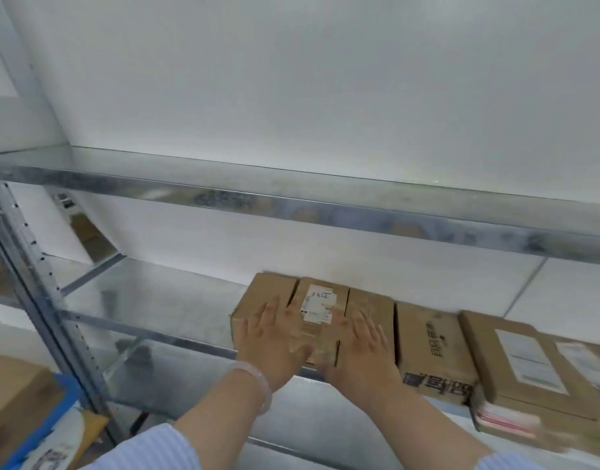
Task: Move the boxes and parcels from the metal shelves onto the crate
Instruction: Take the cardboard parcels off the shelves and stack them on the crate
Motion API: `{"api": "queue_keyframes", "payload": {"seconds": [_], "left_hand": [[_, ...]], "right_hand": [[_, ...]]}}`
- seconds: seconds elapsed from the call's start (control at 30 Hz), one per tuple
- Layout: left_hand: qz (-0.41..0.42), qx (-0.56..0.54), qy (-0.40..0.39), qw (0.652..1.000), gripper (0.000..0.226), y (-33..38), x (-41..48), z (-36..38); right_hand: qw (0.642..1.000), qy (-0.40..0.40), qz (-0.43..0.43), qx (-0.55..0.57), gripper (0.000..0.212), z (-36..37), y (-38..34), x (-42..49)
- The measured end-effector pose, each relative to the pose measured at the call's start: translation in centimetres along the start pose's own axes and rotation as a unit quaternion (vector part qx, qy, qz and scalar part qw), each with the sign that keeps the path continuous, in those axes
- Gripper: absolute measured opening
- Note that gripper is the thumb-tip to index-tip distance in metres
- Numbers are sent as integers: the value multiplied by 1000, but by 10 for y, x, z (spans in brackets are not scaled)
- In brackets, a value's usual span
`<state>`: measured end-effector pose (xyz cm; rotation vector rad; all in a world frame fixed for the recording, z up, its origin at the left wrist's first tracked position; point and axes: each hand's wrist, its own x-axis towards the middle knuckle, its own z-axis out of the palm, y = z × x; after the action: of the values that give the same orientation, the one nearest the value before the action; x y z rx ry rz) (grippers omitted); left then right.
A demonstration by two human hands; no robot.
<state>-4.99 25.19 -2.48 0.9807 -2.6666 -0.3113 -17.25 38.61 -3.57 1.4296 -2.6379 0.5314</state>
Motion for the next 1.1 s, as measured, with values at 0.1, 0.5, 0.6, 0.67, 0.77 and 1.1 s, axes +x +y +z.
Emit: {"api": "queue_keyframes", "payload": {"seconds": [0.1,0.5,0.6,0.67,0.77,1.1], "left_hand": [[-9,-16,0,1000,83,15,11,15],[-78,31,-36,996,72,-18,44,28],[-82,32,-62,994,70,-46,60,30],[-81,31,-75,993,69,-64,73,33],[-92,18,-98,991,67,-89,99,35],[-62,-150,-246,955,72,-139,150,55]], "right_hand": [[1000,-18,-15,4,94,5,23,12],[994,-92,-43,30,86,35,19,57],[993,-107,-38,11,80,44,2,75],[993,-113,-24,8,77,49,-9,88],[992,-124,2,10,75,58,-27,108],[986,-140,86,-11,73,89,-72,138]]}}
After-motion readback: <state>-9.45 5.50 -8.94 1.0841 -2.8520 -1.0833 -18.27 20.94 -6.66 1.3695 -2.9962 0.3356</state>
